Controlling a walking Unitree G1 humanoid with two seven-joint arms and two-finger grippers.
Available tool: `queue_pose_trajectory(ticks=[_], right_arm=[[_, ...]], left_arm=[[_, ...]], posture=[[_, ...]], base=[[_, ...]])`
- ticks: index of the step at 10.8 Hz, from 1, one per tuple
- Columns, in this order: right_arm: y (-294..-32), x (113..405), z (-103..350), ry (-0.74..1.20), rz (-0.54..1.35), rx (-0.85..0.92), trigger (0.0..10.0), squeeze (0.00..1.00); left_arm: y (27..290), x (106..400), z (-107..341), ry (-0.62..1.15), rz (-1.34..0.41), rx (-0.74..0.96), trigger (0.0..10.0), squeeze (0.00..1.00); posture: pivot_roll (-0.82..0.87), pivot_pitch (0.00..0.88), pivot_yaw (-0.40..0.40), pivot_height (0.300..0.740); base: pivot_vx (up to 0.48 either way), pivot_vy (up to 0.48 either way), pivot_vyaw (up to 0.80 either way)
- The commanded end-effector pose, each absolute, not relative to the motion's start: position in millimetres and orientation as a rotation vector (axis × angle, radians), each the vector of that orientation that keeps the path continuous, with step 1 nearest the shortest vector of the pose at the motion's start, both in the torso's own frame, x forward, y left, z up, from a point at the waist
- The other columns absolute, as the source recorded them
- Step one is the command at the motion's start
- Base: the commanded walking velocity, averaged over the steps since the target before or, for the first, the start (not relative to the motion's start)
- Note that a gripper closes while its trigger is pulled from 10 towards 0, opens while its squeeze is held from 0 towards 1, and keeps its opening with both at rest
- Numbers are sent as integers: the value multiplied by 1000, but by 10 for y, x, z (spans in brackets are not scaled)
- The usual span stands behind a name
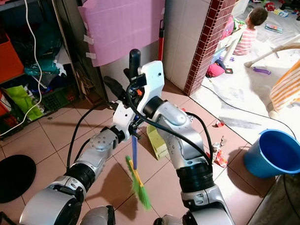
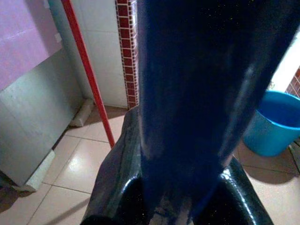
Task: Sweep floor
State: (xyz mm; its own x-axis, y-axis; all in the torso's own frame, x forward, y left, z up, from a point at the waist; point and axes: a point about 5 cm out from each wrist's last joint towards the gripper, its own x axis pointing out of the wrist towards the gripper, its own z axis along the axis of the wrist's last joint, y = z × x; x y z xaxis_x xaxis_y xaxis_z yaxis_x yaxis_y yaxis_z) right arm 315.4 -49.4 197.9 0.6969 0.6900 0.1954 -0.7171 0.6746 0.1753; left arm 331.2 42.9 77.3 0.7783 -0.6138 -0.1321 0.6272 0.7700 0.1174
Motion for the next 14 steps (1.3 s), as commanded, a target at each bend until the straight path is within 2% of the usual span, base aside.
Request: queue_pose_trajectory(ticks=[1,9,10,11,14], right_arm=[[-494,3180,2029,-134,796,241,0,0],[-610,3200,1986,-106,775,248,0,0],[-616,3203,1972,-96,767,256,0,0],[-625,3208,1959,-84,759,265,0,0],[-630,3218,1920,-57,752,271,0,0]], left_arm=[[376,3340,858,47,-697,173,0,0],[400,3353,854,51,-685,180,0,0],[401,3355,854,50,-681,182,392,0],[406,3354,849,53,-673,171,10000,1000],[429,3330,818,55,-681,170,10000,1000]], posture=[[-38,76,-20,740],[-41,70,-17,740],[-41,69,-19,740],[-40,69,-21,740],[-36,67,-25,740]], base=[[0,0,0],[0,0,0],[0,0,0],[0,0,0],[0,0,0]])
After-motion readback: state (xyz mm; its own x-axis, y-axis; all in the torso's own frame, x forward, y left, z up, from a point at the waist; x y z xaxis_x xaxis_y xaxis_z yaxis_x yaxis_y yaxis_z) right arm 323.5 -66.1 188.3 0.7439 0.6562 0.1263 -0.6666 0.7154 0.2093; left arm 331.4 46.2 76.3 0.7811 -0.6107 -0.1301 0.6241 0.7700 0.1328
